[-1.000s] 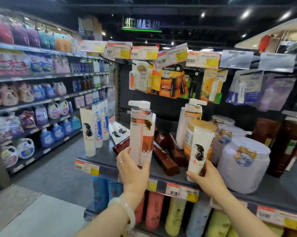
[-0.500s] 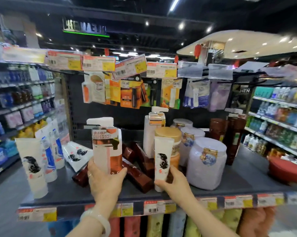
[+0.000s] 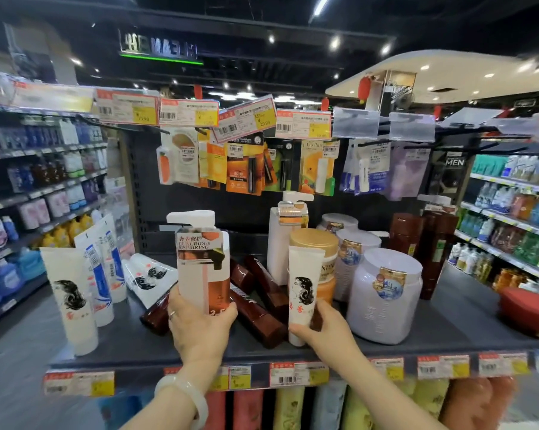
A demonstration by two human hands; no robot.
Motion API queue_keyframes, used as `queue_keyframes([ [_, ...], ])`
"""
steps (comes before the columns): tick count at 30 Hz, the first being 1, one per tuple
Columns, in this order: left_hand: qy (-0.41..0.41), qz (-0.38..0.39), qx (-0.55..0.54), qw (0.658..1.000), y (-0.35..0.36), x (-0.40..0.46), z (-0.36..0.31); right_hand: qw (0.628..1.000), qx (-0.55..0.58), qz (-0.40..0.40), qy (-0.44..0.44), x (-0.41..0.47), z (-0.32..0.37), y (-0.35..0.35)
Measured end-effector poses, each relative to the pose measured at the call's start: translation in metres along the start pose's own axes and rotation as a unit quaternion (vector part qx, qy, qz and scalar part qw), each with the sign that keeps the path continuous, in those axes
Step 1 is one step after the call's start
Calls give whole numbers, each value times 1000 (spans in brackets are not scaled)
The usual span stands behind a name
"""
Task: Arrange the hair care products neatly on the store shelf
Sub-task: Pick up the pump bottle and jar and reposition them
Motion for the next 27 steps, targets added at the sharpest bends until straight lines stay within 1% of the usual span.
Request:
queue_keyframes([
  [5,2,13,-39,999,-6,-2,1,999,13,-46,-21,0,11,-14],
  [10,-3,25,-88,996,-14,-7,2,999,11,-44,-19,4,21,-14],
  [12,-2,27,-95,995,-21,-7,2,997,26,-64,-26,0,28,-15],
  [15,10,27,-96,995,-33,-3,1,992,67,-87,-63,-3,58,-12],
  [17,17,23,-93,995,-42,1,-3,991,76,-61,-87,1,82,6],
  [19,28,22,-90,995,-52,4,-10,995,46,-4,-93,4,98,38],
  [21,39,16,-82,996,-63,7,-15,997,11,47,-64,5,95,73],
  [22,41,12,-75,996,-69,8,-16,997,-11,58,-51,5,89,88],
  [24,44,7,-64,997,-79,8,-15,994,-75,66,-36,6,79,110],
  [27,50,7,-79,996,-89,6,-12,979,-197,51,-29,11,75,125],
])
Point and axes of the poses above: each hand's wrist, its own x-axis towards the middle knuckle, its own y-axis out of the palm, z = x × y, the point moved 10 cm from there along x, towards the middle knuckle
